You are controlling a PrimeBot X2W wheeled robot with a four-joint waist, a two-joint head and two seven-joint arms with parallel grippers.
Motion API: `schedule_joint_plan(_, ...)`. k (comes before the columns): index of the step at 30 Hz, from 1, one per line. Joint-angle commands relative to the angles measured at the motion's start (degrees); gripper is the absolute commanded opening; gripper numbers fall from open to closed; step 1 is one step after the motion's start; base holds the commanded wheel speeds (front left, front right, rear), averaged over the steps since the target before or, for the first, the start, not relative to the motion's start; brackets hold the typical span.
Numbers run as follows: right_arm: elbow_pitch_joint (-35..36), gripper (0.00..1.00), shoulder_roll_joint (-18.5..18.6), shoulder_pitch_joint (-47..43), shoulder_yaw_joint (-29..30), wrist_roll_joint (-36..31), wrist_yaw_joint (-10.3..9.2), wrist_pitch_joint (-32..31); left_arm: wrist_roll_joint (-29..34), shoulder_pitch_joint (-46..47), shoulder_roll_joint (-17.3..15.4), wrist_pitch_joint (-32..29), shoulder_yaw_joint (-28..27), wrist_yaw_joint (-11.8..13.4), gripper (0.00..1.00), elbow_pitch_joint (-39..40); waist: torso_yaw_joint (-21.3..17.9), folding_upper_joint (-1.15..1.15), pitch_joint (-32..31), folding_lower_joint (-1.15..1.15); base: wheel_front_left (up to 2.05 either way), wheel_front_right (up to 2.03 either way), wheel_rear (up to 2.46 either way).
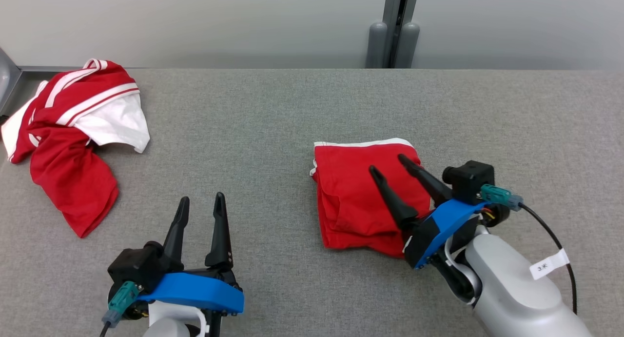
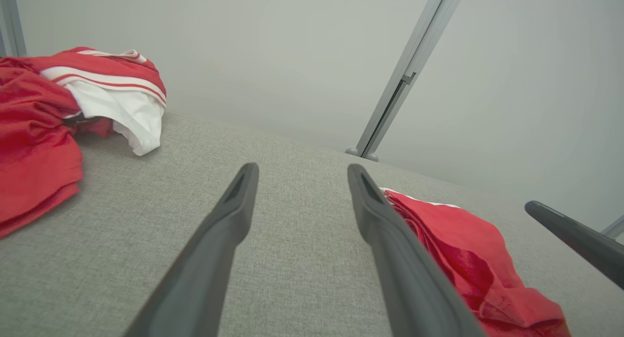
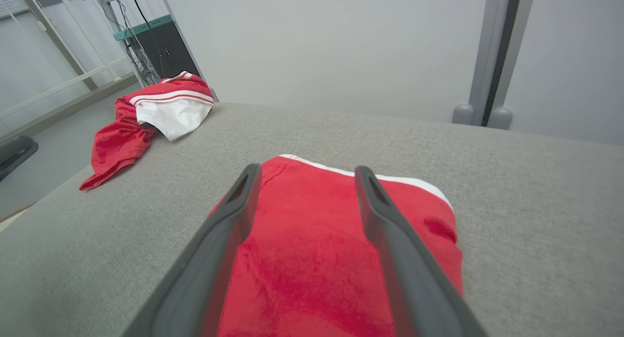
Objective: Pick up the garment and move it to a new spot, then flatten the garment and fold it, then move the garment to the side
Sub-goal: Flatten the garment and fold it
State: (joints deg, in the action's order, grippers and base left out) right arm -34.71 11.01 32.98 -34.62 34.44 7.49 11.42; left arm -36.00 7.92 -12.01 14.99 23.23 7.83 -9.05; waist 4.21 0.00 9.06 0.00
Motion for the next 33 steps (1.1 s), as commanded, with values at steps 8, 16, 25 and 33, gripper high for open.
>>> schedule_joint_plan(8, -3.91, 0.58, -0.53, -0.45, 4.7, -10.47, 0.01, 2.71, 0.87, -0.94, 0.86, 0.28, 0.06, -0.95, 1.0, -0.89, 0.43, 0.0, -0.29, 0.0, 0.0, 0.0, 0.0)
schedule_joint_plan(16, -8.91, 0.0, -4.22, -1.42, 0.17, -16.71, 0.01, 3.48, 1.31, -0.94, 1.33, 0.28, -0.78, -1.36, 1.0, -1.44, 1.26, 0.0, -0.17, 0.0, 0.0, 0.0, 0.0)
schedule_joint_plan(25, -16.28, 0.0, -7.14, -0.09, -10.22, -15.62, 0.01, 3.67, 1.66, -0.95, 1.78, 0.28, -1.8, -1.83, 1.0, -1.84, 2.11, 0.0, 0.13, 0.0, 0.0, 0.0, 0.0)
schedule_joint_plan(33, -16.51, 0.04, -7.42, 2.33, -14.24, -13.48, 0.01, 3.81, 2.32, -1.01, 2.18, 0.29, -3.06, -2.31, 1.0, -1.82, 1.4, 0.0, 0.34, 0.0, 0.0, 0.0, 0.0)
